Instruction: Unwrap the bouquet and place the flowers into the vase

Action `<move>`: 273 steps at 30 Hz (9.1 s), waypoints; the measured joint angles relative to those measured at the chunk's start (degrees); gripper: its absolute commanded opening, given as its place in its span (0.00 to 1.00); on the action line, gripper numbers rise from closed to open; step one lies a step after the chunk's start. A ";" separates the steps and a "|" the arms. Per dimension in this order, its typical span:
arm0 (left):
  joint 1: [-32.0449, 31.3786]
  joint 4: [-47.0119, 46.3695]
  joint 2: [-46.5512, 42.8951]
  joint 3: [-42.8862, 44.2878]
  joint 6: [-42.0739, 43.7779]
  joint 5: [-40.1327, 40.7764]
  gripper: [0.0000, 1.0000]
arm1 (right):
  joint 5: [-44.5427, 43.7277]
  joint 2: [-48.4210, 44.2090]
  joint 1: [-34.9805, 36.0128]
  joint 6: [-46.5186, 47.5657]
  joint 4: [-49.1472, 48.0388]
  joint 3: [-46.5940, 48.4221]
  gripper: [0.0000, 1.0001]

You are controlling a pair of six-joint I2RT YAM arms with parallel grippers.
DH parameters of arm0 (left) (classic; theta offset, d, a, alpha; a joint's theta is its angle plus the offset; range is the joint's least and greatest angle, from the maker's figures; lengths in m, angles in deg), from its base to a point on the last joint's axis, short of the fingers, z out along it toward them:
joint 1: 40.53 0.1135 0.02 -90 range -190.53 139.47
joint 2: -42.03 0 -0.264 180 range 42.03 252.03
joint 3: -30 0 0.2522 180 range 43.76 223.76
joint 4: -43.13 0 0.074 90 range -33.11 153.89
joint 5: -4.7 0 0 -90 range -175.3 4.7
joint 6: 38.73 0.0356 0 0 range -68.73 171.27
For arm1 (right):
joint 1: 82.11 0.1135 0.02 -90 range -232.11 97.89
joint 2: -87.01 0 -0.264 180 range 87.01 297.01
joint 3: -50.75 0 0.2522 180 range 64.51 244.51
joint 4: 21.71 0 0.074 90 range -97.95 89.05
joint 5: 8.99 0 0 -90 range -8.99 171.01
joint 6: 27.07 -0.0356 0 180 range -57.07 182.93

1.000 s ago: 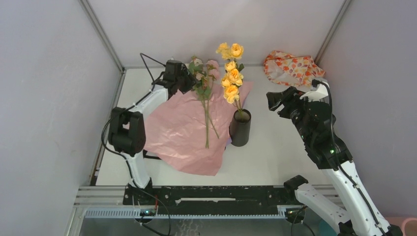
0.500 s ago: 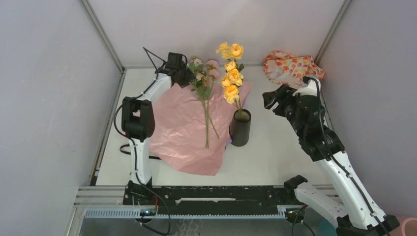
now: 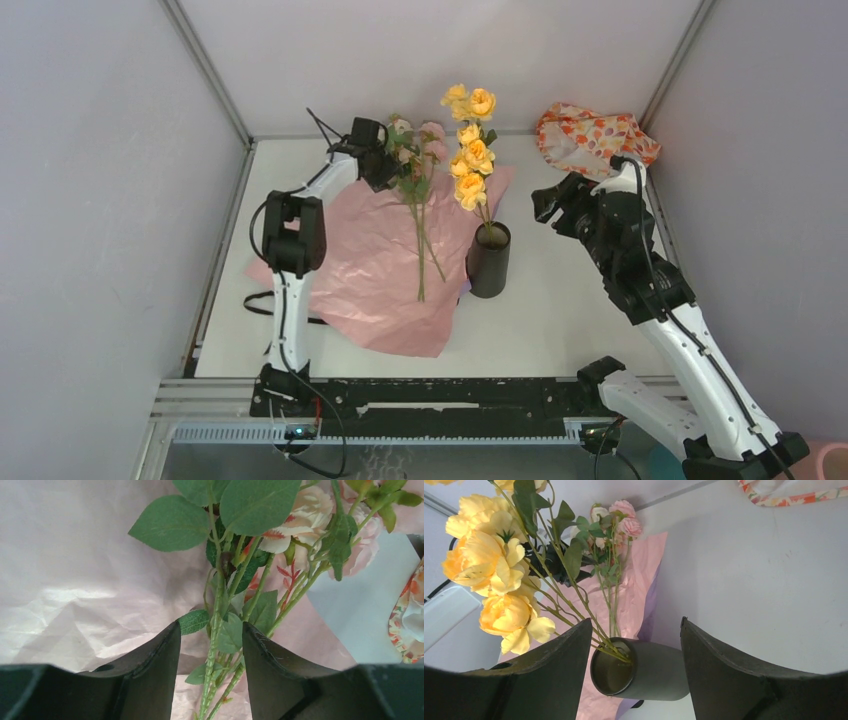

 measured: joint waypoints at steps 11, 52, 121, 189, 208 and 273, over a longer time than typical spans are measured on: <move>0.00 0.39 4.28 5.14 -0.09 -1.42 0.45 | 0.39 0.00 -0.59 -0.04 -0.22 -0.83 0.74; -2.27 0.07 -43.74 -23.21 13.84 20.17 0.00 | 3.15 -5.84 -1.84 -4.13 0.31 -5.16 0.74; -39.54 -47.08 -47.10 -23.96 45.09 9.31 0.00 | -9.09 -20.13 -2.14 -4.66 7.67 -7.28 0.75; -16.37 -16.68 -52.70 -36.96 12.68 20.98 0.58 | 6.10 7.45 -2.14 1.81 2.69 18.69 0.76; -7.76 -1.05 -13.46 -6.32 11.28 2.58 0.52 | 3.17 4.31 -2.14 1.81 5.90 16.04 0.76; -2.91 4.76 -14.67 -8.48 9.70 12.37 0.00 | 6.82 5.33 -2.14 -2.21 4.98 7.54 0.76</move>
